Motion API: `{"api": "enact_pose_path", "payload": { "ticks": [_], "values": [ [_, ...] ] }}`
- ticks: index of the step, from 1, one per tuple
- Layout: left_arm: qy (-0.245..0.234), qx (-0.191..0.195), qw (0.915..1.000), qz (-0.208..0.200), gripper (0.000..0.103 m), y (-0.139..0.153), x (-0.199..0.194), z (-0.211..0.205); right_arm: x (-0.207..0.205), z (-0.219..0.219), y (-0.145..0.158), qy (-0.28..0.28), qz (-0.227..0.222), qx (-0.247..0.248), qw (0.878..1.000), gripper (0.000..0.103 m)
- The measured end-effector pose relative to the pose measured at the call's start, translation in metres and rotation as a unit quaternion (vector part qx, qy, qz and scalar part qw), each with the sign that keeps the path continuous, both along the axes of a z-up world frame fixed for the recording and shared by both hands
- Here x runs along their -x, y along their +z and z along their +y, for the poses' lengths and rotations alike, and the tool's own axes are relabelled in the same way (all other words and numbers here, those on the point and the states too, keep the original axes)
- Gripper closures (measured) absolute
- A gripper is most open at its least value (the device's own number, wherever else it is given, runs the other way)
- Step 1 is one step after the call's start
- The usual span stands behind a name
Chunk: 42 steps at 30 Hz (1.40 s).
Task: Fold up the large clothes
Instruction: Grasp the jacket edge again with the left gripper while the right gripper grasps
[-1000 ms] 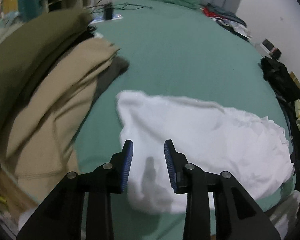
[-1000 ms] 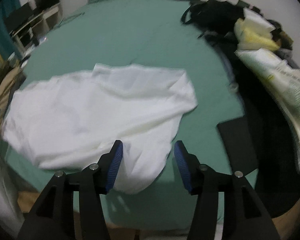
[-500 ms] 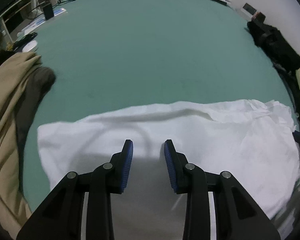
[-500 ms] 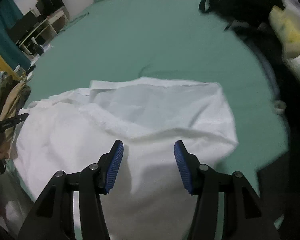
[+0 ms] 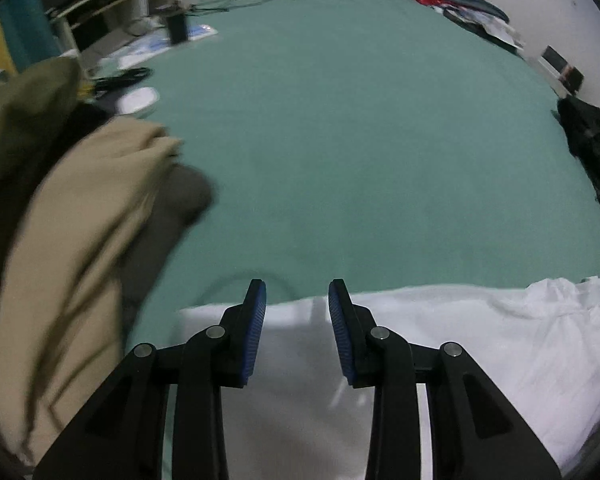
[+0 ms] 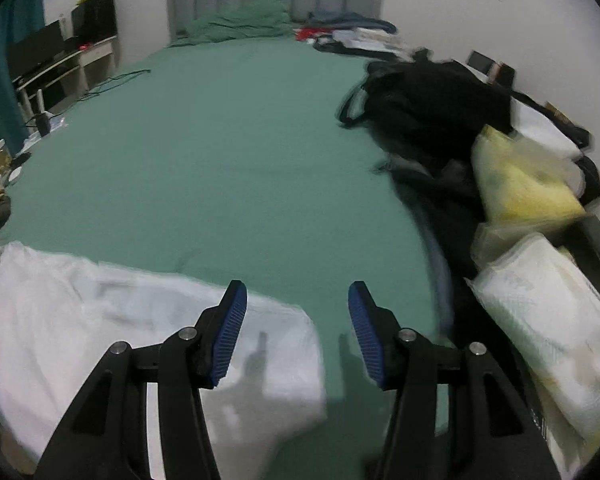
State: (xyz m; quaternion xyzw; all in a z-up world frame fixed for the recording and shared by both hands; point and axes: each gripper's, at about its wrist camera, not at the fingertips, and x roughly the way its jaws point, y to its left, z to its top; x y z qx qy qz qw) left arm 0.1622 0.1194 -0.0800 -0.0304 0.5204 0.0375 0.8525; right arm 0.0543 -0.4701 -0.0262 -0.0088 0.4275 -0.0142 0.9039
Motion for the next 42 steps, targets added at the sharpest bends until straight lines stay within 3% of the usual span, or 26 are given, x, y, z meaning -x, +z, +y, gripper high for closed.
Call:
{"api": "enact_pose_path", "payload": {
  "ticks": [3, 7, 14, 19, 23, 24, 26, 35, 42],
  "values": [
    [0.003, -0.004, 1.0, 0.004, 0.068, -0.004, 0.022, 0.017, 0.026, -0.016, -0.014, -0.003, 0.043, -0.021, 0.999, 0.05],
    [0.006, -0.016, 0.9994, 0.03, 0.064, -0.016, 0.035, 0.03, 0.041, -0.015, -0.036, 0.022, 0.078, -0.002, 0.997, 0.05],
    [0.017, -0.03, 0.9985, 0.042, 0.064, -0.026, 0.038, 0.036, 0.026, 0.0, -0.043, 0.079, 0.062, -0.007, 0.995, 0.051],
    [0.022, -0.032, 0.9983, 0.043, 0.064, -0.036, 0.035, 0.033, 0.02, 0.017, -0.051, 0.119, 0.064, 0.039, 0.99, 0.066],
    [0.018, -0.039, 0.9986, 0.031, 0.064, -0.038, 0.035, 0.034, 0.025, 0.031, -0.058, 0.154, 0.075, 0.062, 0.983, 0.1],
    [0.017, -0.038, 0.9988, 0.027, 0.066, -0.038, 0.038, 0.031, 0.026, 0.033, -0.057, 0.158, 0.072, 0.072, 0.982, 0.1],
    [0.007, -0.028, 0.9994, 0.019, 0.098, -0.037, 0.041, 0.029, 0.027, 0.037, -0.051, 0.157, 0.062, 0.091, 0.981, 0.1],
    [0.04, -0.019, 0.998, -0.046, 0.1, -0.012, 0.055, 0.043, -0.014, 0.033, -0.004, 0.139, 0.013, 0.096, 0.986, 0.1],
    [0.085, -0.022, 0.9927, -0.082, 0.1, 0.001, 0.048, 0.056, -0.055, 0.043, -0.01, 0.142, 0.026, 0.099, 0.985, 0.1]
  ]
}}
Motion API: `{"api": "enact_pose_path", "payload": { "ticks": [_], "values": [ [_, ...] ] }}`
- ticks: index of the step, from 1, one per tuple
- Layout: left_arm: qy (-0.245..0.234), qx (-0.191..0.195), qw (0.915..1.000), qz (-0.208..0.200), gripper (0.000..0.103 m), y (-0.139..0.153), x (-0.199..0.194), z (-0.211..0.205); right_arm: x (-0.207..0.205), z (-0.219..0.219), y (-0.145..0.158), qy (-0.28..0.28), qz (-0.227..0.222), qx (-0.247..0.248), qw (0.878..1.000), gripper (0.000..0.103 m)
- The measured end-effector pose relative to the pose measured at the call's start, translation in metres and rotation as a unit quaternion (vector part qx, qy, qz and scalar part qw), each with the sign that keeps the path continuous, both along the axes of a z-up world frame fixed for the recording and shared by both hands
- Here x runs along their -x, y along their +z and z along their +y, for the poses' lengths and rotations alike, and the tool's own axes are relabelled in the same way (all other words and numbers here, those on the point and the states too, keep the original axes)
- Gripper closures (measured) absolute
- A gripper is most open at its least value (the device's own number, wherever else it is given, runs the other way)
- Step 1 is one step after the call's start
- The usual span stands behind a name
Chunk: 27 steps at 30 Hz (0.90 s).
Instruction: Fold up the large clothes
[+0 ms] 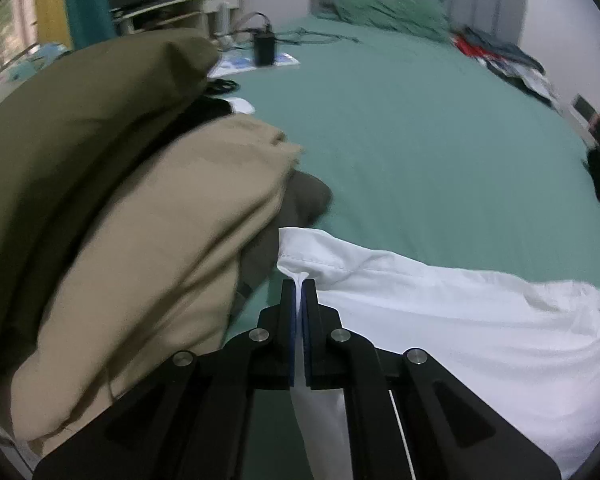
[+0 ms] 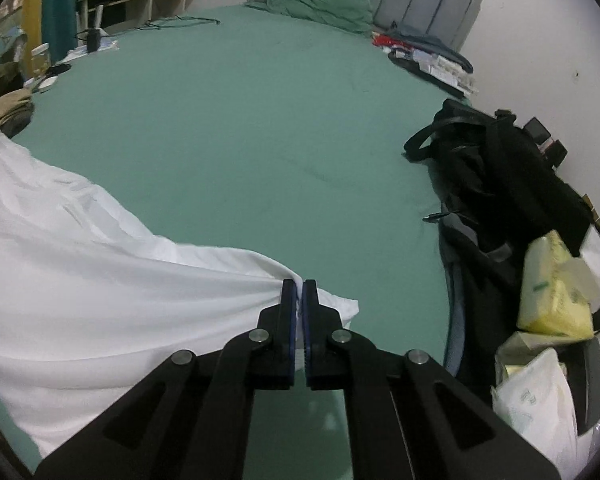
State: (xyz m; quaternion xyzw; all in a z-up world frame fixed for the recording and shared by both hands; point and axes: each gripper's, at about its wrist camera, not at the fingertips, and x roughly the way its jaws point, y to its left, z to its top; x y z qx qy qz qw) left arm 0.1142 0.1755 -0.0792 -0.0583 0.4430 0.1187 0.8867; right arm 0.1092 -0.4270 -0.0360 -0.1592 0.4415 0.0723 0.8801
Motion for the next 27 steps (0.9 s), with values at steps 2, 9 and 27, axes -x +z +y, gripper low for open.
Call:
{"api": "enact_pose_path", "payload": {
  "ticks": [2, 9, 27],
  "values": [
    [0.008, -0.001, 1.0, 0.004, 0.1, -0.005, -0.006, 0.0, -0.009, -0.002, -0.009, -0.016, 0.01, -0.005, 1.0, 0.1],
    [-0.01, -0.012, 0.9993, 0.035, 0.065, -0.009, -0.022, -0.011, -0.014, -0.004, -0.048, -0.057, 0.041, -0.005, 0.998, 0.099],
    [-0.272, 0.024, 0.9558, 0.11, 0.055, -0.038, -0.061, -0.215, -0.035, 0.138, -0.042, 0.128, 0.118, -0.084, 0.981, 0.055]
  ]
}}
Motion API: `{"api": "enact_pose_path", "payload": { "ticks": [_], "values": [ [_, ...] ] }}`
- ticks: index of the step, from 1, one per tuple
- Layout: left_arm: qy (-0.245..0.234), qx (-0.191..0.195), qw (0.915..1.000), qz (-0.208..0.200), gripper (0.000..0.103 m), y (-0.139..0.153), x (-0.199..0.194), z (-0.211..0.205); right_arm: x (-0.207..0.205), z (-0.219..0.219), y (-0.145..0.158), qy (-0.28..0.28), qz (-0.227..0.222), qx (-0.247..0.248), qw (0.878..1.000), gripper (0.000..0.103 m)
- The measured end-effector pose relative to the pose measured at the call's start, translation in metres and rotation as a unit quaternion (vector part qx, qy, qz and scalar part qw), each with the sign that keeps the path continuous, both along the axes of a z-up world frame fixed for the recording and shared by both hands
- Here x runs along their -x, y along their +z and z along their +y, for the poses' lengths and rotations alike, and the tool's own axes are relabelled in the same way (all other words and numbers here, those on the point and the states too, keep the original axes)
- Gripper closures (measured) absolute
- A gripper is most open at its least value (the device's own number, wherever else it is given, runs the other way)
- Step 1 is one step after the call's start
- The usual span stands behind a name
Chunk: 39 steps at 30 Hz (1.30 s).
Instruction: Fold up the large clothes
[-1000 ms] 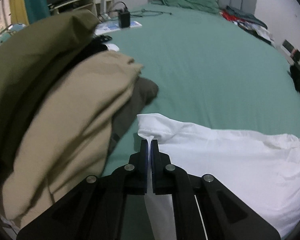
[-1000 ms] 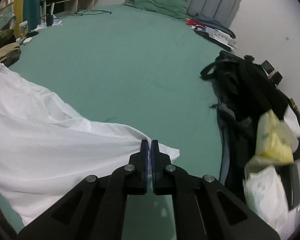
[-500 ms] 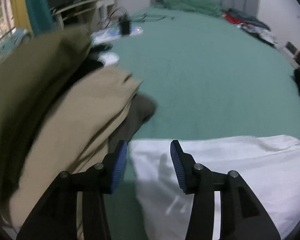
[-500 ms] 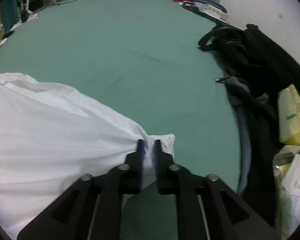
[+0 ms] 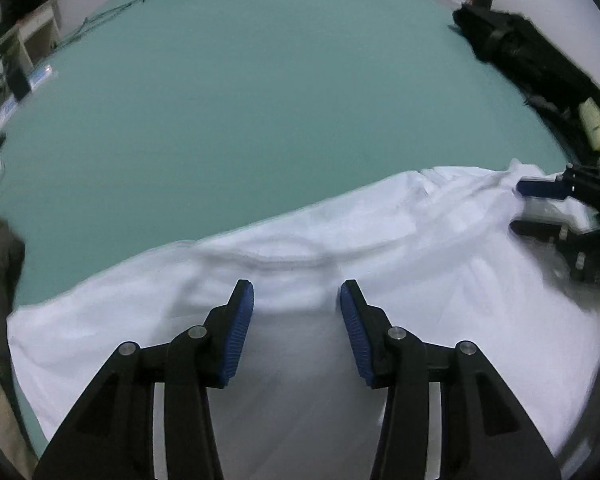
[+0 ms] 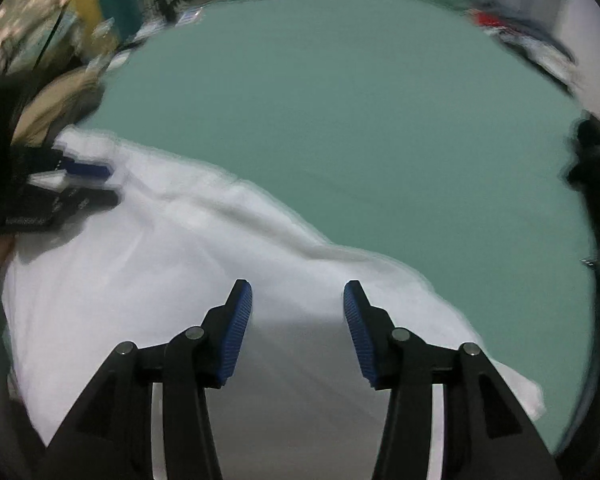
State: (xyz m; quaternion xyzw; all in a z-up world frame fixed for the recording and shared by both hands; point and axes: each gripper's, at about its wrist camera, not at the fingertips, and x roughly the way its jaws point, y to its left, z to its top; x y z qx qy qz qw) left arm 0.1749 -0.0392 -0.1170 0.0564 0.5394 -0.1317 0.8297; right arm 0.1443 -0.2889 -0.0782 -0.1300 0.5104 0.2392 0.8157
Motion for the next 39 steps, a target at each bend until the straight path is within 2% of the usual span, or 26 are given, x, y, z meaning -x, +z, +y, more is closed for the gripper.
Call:
{"api": "enact_pose_path", "payload": {
  "ticks": [3, 6, 8, 13, 19, 24, 26, 29, 31, 33, 36, 39],
  "values": [
    [-0.006, -0.017, 0.9997, -0.014, 0.055, -0.001, -0.016, -0.012, -0.016, 0.01, -0.008, 0.003, -0.007, 0.0, 1.0, 0.055],
    [-0.006, -0.023, 0.9995, -0.018, 0.053, 0.003, -0.036, -0.016, -0.037, 0.005, -0.007, -0.029, 0.0, -0.022, 0.999, 0.055],
    [0.001, -0.025, 0.9993, -0.027, 0.053, 0.004, -0.046, -0.015, -0.043, 0.004, -0.007, -0.046, -0.009, -0.018, 0.999, 0.055],
    [0.078, -0.039, 0.9945, -0.059, 0.053, 0.016, -0.057, 0.008, -0.043, -0.003, 0.01, -0.093, -0.049, -0.006, 0.994, 0.055],
    [0.144, -0.034, 0.9847, -0.092, 0.053, 0.043, -0.019, 0.065, 0.002, -0.029, 0.045, -0.123, -0.099, 0.031, 0.987, 0.055],
    [0.215, -0.039, 0.9704, -0.102, 0.053, 0.05, 0.041, 0.123, 0.057, -0.087, 0.053, -0.196, -0.082, 0.036, 0.977, 0.054],
    [0.244, -0.035, 0.9646, -0.093, 0.053, 0.048, 0.066, 0.148, 0.08, -0.109, 0.049, -0.23, -0.064, 0.017, 0.971, 0.052],
    [0.279, -0.02, 0.9574, -0.073, 0.051, 0.039, 0.098, 0.172, 0.116, -0.142, 0.037, -0.291, -0.024, -0.046, 0.955, 0.044],
    [0.294, 0.001, 0.9539, -0.059, 0.049, 0.032, 0.113, 0.183, 0.135, -0.15, 0.025, -0.321, 0.002, -0.091, 0.943, 0.041],
    [0.305, 0.023, 0.9512, -0.045, 0.047, 0.025, 0.127, 0.19, 0.154, -0.147, 0.017, -0.333, 0.012, -0.12, 0.935, 0.041],
    [0.291, 0.047, 0.9551, -0.027, 0.047, 0.017, 0.138, 0.185, 0.171, -0.141, 0.012, -0.334, 0.018, -0.132, 0.933, 0.041],
    [0.279, 0.038, 0.9595, -0.019, 0.047, 0.005, 0.146, 0.175, 0.186, -0.138, 0.002, -0.344, 0.027, -0.163, 0.924, 0.042]
  ]
}}
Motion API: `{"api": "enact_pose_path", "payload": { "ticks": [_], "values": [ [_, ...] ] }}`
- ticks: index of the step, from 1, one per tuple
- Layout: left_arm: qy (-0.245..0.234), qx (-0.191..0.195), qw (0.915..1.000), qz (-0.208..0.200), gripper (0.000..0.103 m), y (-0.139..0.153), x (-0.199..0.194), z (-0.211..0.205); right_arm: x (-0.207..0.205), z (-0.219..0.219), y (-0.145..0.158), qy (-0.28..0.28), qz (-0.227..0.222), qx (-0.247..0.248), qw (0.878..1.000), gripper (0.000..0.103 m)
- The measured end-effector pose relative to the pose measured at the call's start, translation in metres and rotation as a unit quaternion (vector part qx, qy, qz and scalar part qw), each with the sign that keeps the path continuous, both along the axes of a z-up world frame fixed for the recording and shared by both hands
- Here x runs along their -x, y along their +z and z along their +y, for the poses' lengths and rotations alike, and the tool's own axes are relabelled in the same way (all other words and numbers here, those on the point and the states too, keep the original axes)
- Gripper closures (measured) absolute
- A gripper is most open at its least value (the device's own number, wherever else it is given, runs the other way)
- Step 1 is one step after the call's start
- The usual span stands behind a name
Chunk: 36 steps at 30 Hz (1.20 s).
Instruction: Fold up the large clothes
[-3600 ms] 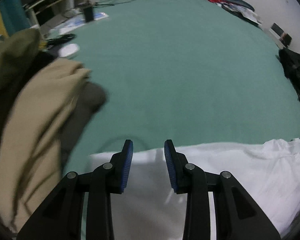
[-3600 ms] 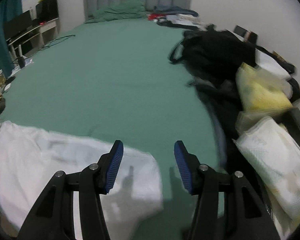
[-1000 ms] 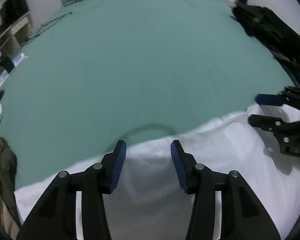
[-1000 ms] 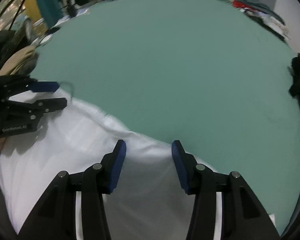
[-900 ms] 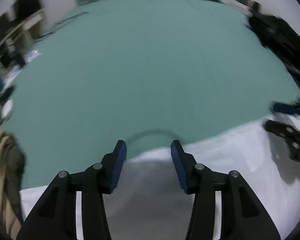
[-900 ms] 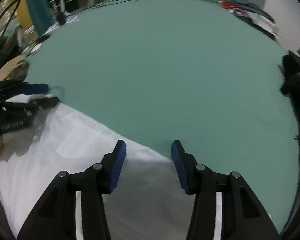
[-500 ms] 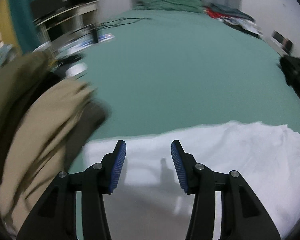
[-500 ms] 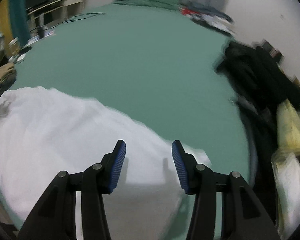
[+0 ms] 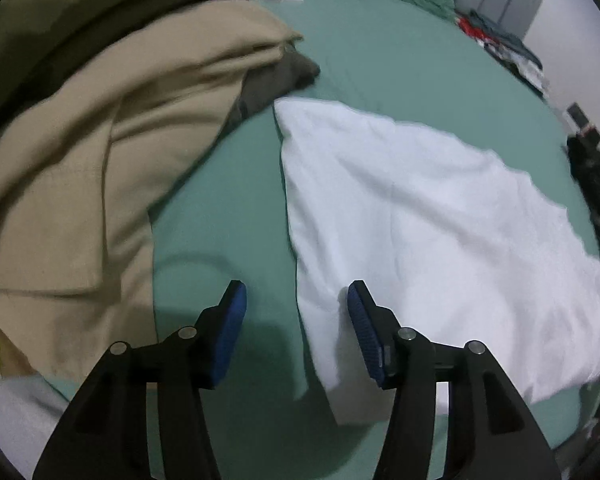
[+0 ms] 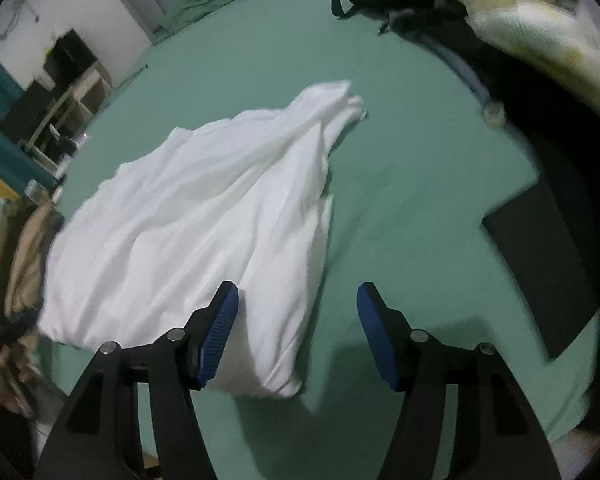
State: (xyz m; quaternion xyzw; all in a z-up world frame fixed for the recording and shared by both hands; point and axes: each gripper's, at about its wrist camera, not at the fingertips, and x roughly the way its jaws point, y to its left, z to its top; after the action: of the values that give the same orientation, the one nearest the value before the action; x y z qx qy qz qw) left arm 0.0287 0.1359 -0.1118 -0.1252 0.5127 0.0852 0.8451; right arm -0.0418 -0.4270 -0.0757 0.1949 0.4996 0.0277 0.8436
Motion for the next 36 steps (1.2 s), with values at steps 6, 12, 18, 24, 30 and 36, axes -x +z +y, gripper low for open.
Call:
{"api": "enact_pose_path", "payload": {
  "ticks": [6, 12, 18, 24, 30, 36],
  "values": [
    [-0.024, -0.044, 0.9987, -0.008, 0.051, -0.004, 0.012, -0.015, 0.017, 0.013, -0.02, 0.004, -0.017, -0.041, 0.999, 0.091],
    [-0.052, -0.031, 0.9981, -0.012, 0.101, 0.005, 0.006, -0.022, 0.029, -0.001, 0.008, -0.018, -0.055, -0.043, 0.997, 0.096],
    [-0.041, -0.021, 0.9988, -0.013, 0.101, 0.012, 0.016, -0.017, 0.051, 0.004, 0.031, -0.005, -0.04, 0.039, 0.998, 0.097],
    [-0.026, -0.031, 0.9992, -0.003, 0.101, 0.009, 0.026, -0.015, 0.064, 0.006, -0.003, -0.01, 0.015, 0.039, 0.999, 0.087],
    [-0.026, -0.04, 0.9989, -0.006, 0.1, 0.017, 0.036, -0.017, 0.061, -0.006, 0.01, -0.04, 0.01, 0.076, 0.996, 0.065],
    [-0.026, -0.026, 0.9993, 0.011, 0.096, 0.021, 0.036, -0.014, 0.041, -0.019, 0.028, -0.054, -0.022, 0.116, 0.992, 0.061]
  ]
}}
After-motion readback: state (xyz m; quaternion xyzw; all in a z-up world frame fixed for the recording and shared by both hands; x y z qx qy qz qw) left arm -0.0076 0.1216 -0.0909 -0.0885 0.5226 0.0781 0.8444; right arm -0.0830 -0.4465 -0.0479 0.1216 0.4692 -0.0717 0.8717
